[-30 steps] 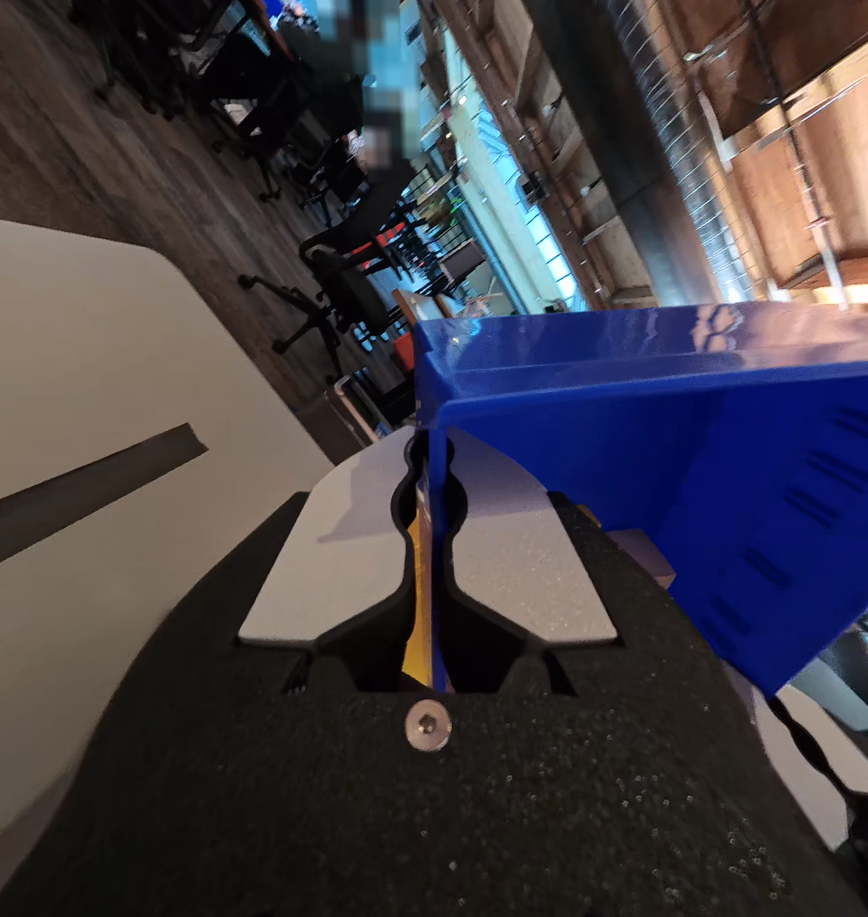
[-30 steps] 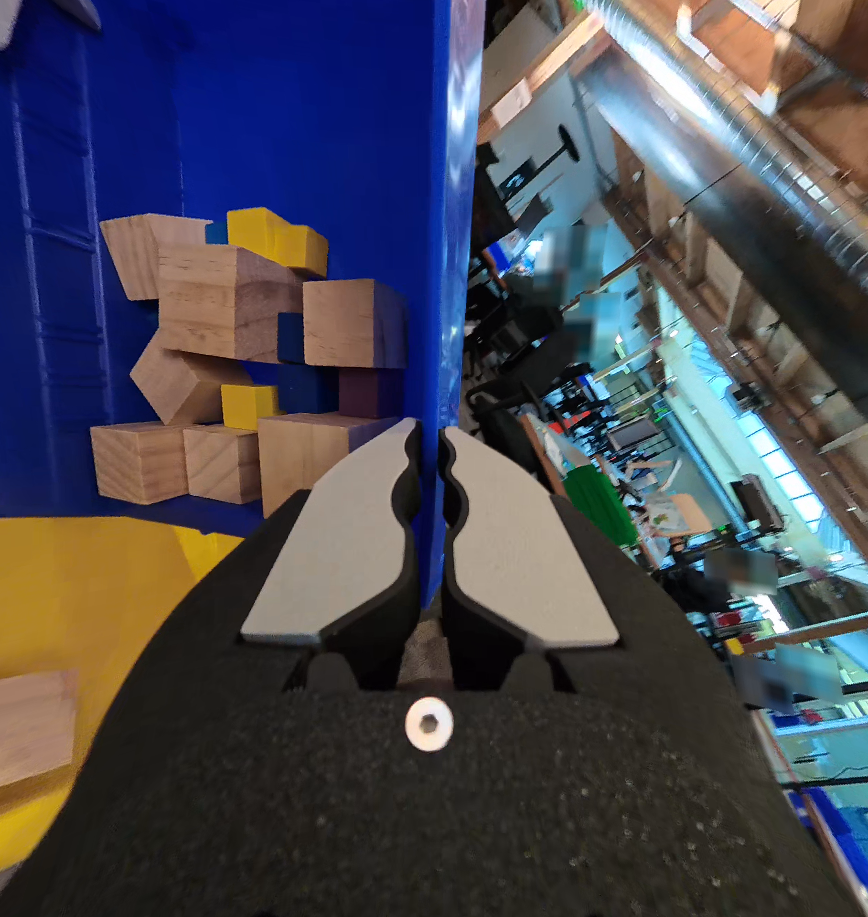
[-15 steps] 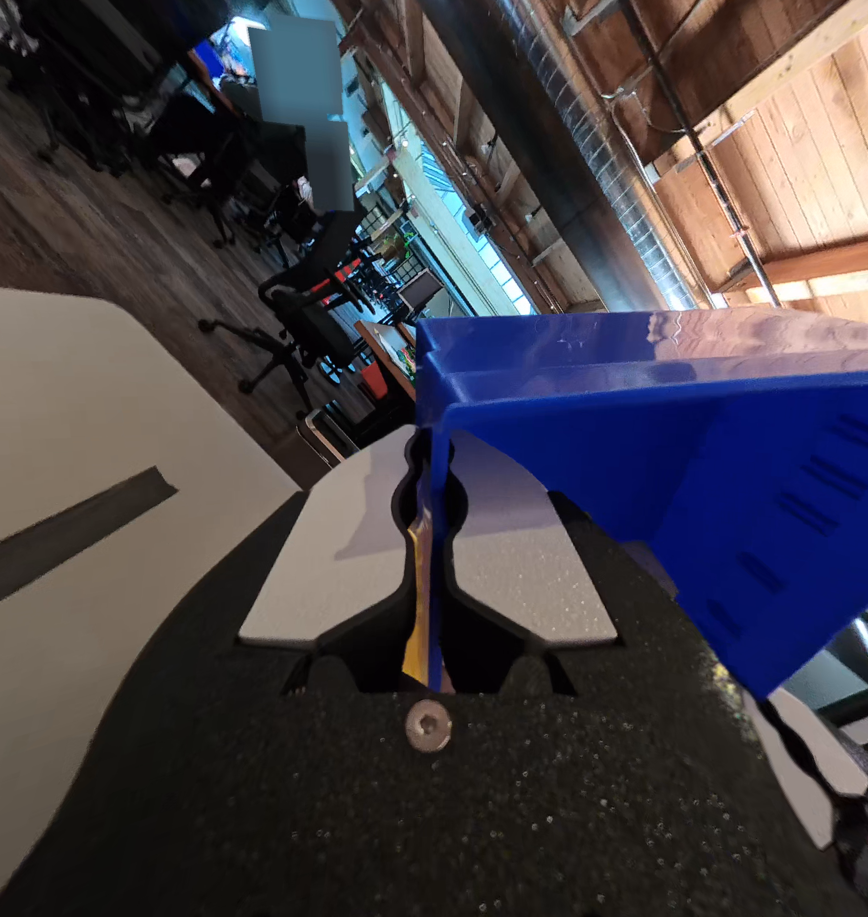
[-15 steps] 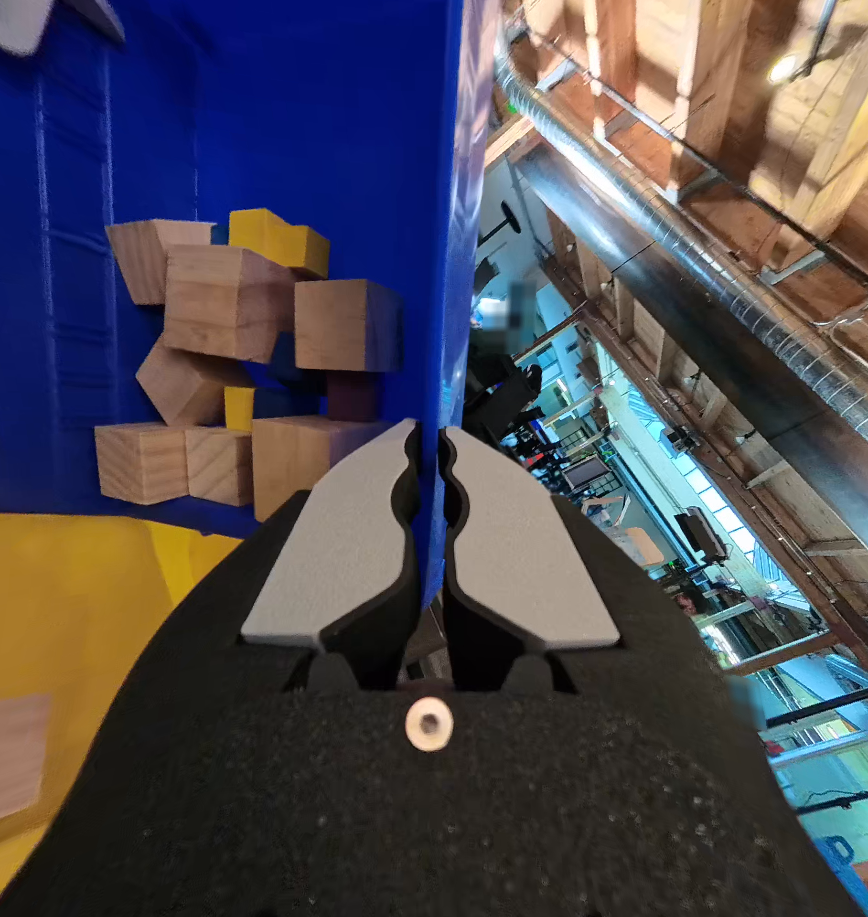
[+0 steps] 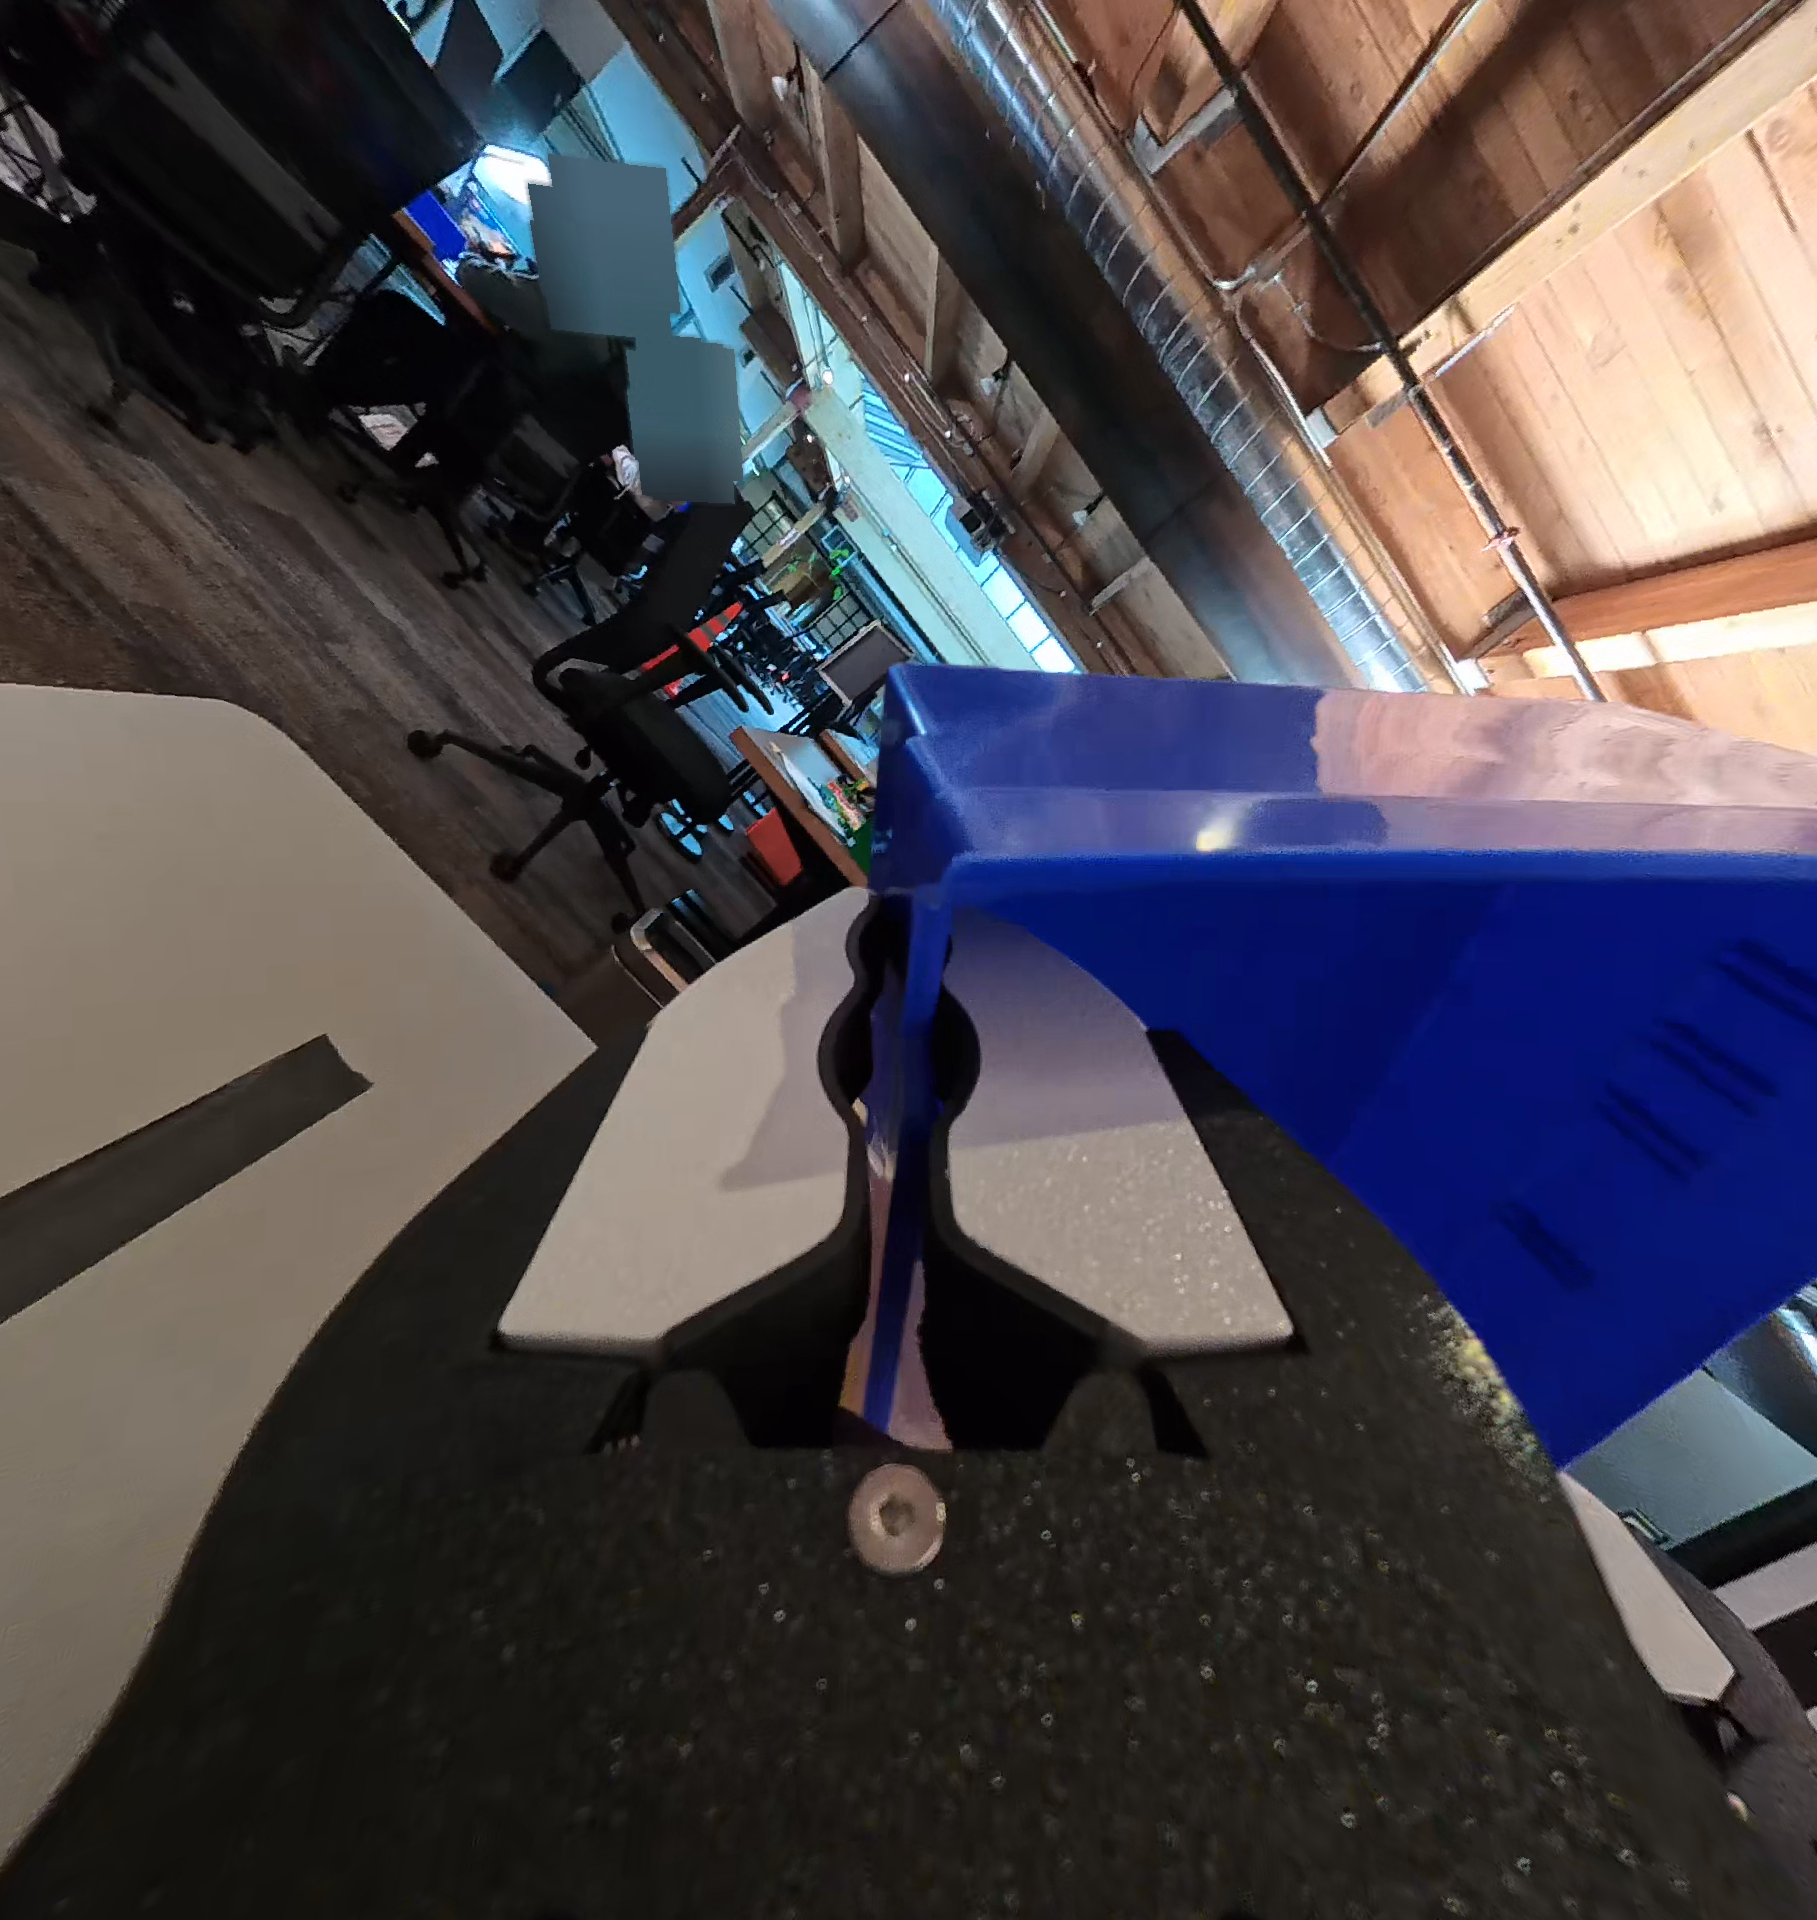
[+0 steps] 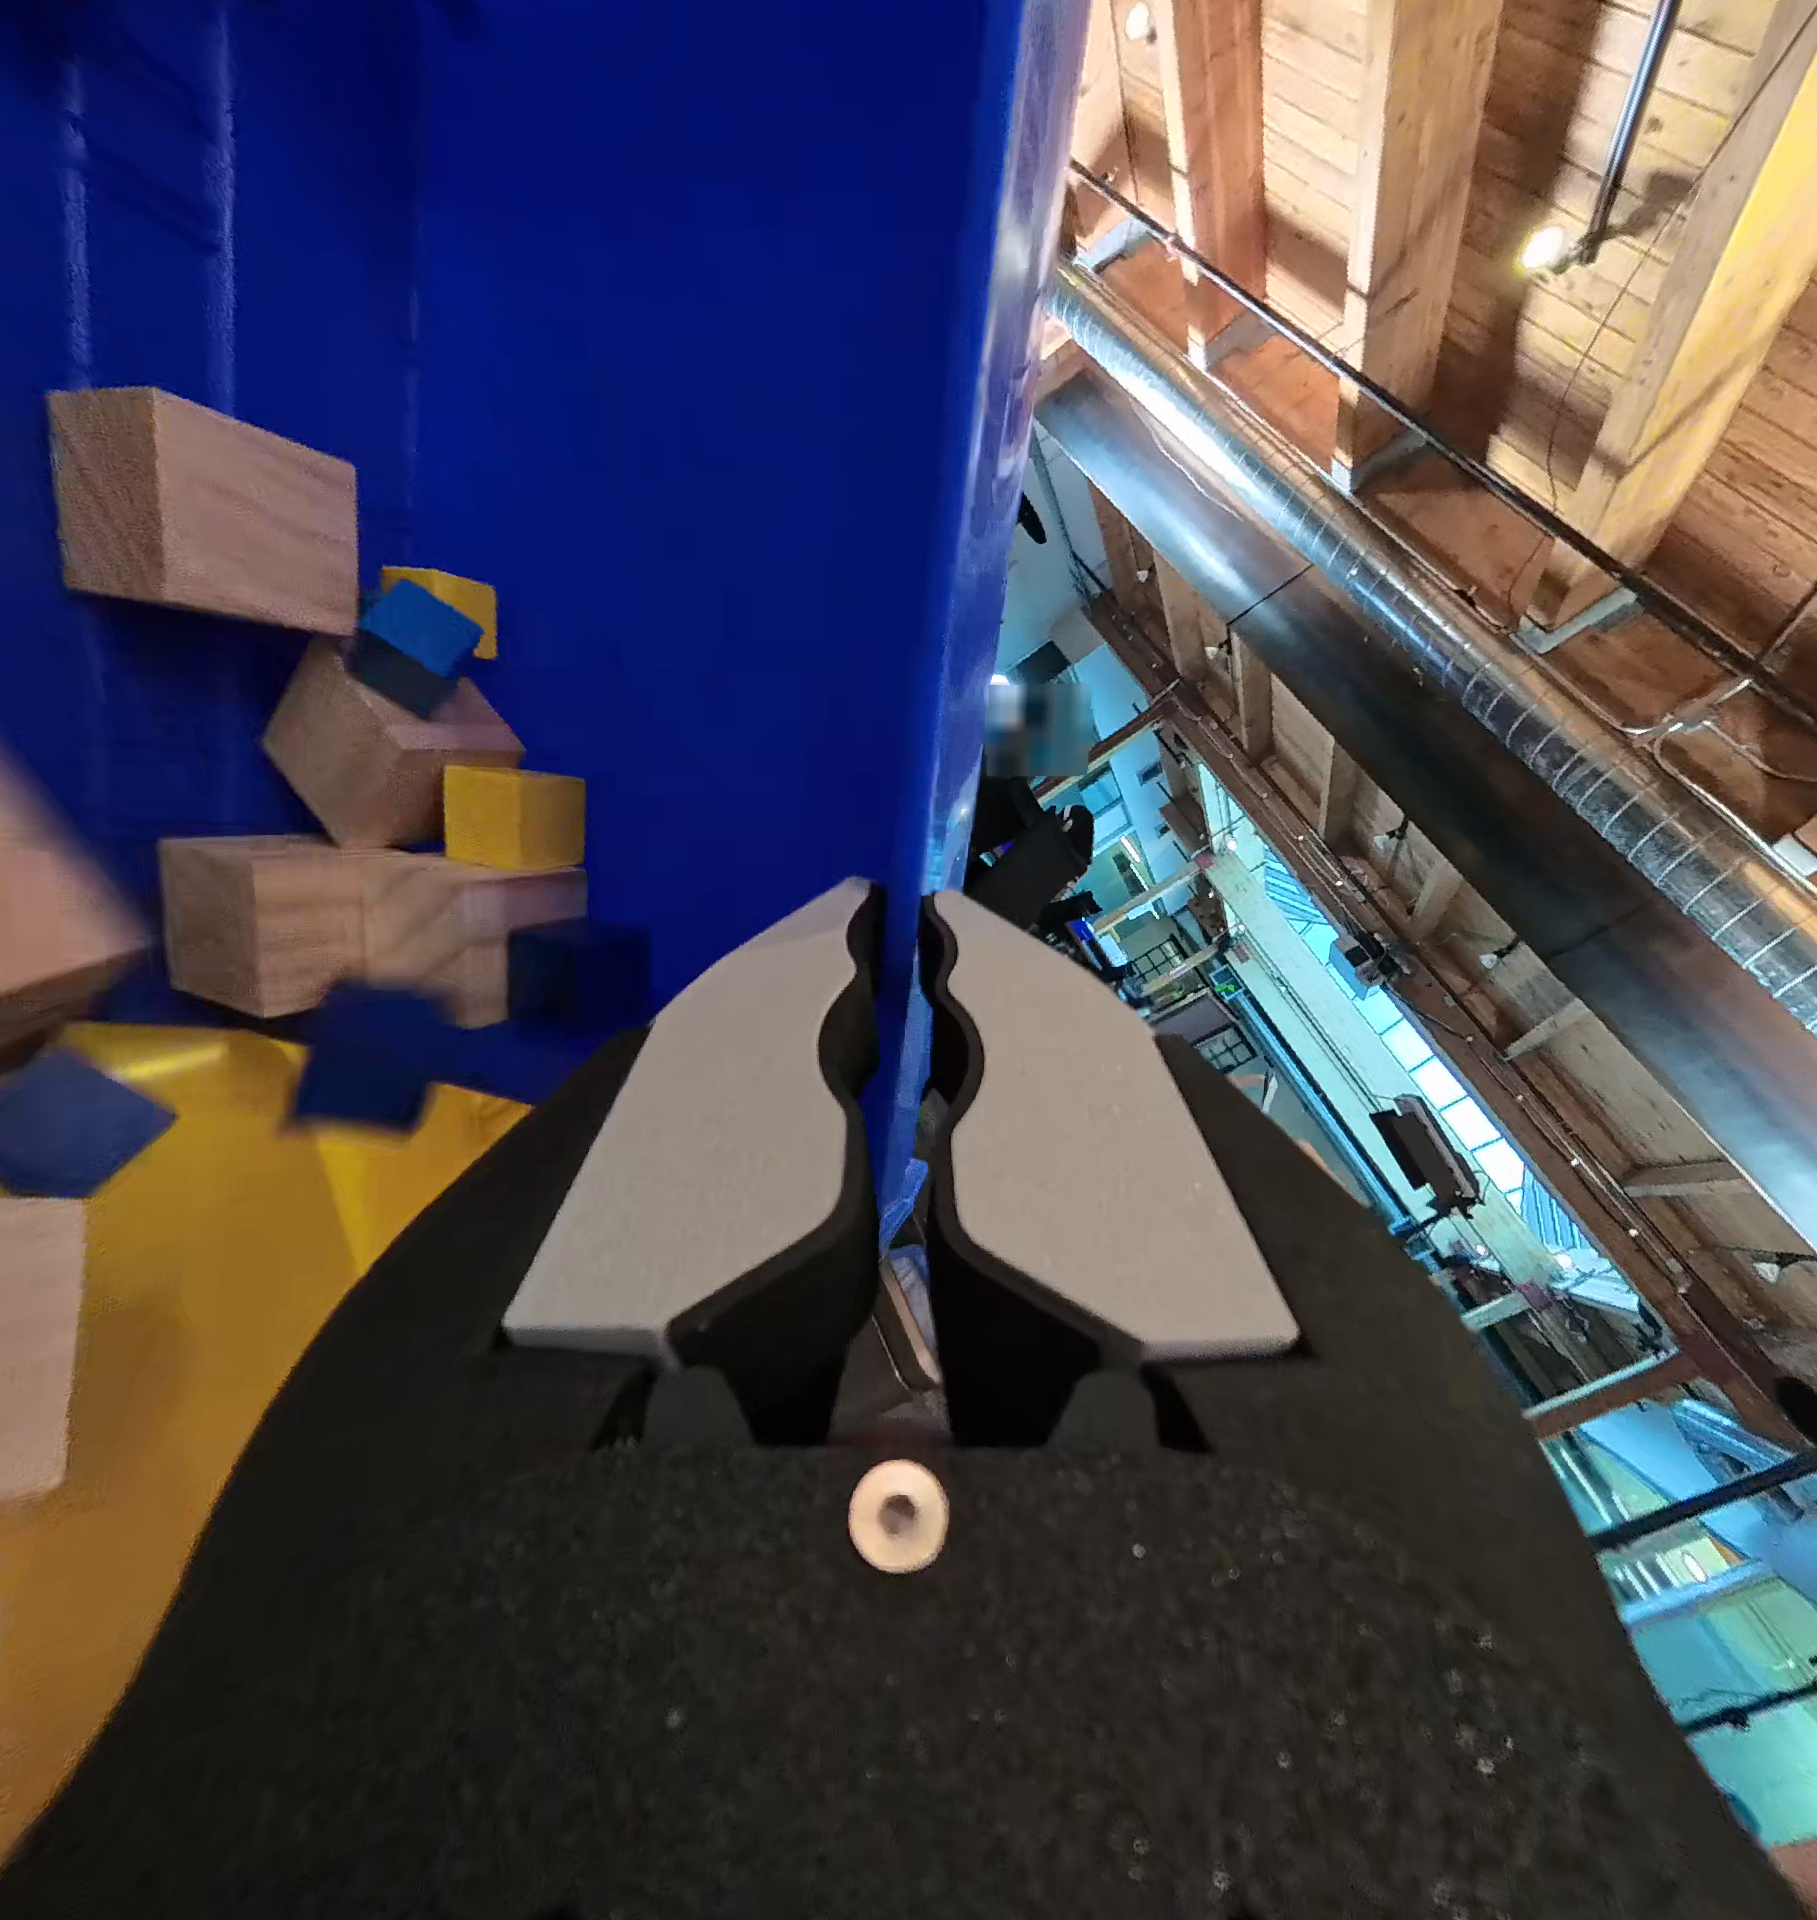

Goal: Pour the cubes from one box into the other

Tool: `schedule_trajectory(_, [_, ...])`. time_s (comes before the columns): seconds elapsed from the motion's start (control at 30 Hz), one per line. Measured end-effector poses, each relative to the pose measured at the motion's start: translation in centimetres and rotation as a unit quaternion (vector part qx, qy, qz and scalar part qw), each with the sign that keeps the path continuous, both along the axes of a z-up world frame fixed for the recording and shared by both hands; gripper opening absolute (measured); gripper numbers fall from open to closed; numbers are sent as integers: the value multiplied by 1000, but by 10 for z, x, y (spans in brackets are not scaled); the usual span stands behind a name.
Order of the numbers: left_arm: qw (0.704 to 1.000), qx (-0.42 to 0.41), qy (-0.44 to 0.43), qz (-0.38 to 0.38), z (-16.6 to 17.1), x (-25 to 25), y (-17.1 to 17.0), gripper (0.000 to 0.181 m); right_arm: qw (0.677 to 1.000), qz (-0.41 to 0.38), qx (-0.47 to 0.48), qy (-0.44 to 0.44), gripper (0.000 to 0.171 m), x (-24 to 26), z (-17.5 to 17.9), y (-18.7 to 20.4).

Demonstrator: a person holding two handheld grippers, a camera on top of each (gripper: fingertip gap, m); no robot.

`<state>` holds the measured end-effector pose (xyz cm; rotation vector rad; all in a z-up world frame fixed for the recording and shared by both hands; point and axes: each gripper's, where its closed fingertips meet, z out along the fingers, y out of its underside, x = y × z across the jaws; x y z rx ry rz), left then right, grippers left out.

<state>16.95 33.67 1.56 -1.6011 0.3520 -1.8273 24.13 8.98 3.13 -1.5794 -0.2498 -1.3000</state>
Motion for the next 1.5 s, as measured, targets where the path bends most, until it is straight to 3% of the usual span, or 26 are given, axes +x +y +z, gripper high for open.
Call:
schedule_trajectory(0.13, [1000, 1, 8, -2, -5, 8, 3, 5, 1000, -3, -1, 1, 3, 7, -3, 3])
schedule_trajectory(0.67, [991, 66, -121, 3, 26, -15, -10, 5, 991, 39, 69, -111, 5, -2, -2, -7])
schedule_trajectory(0.8, [993, 81, -83, 12, 25, -10, -10, 5, 992, 23, 85, -95, 3, 2, 4, -7])
schedule_trajectory(1.17, [989, 92, -111, 13, 45, -16, -19, 5, 990, 24, 95, -105, 4, 3, 10, -15])
schedule_trajectory(1.3, [989, 118, -77, 36, 67, -24, -32, 5, 989, 33, 117, -85, 3, 0, 32, -26])
schedule_trajectory(1.5, [979, 175, 68, 78, 141, -48, -51, 5, 985, 52, 167, 14, 3, -13, 87, -38])
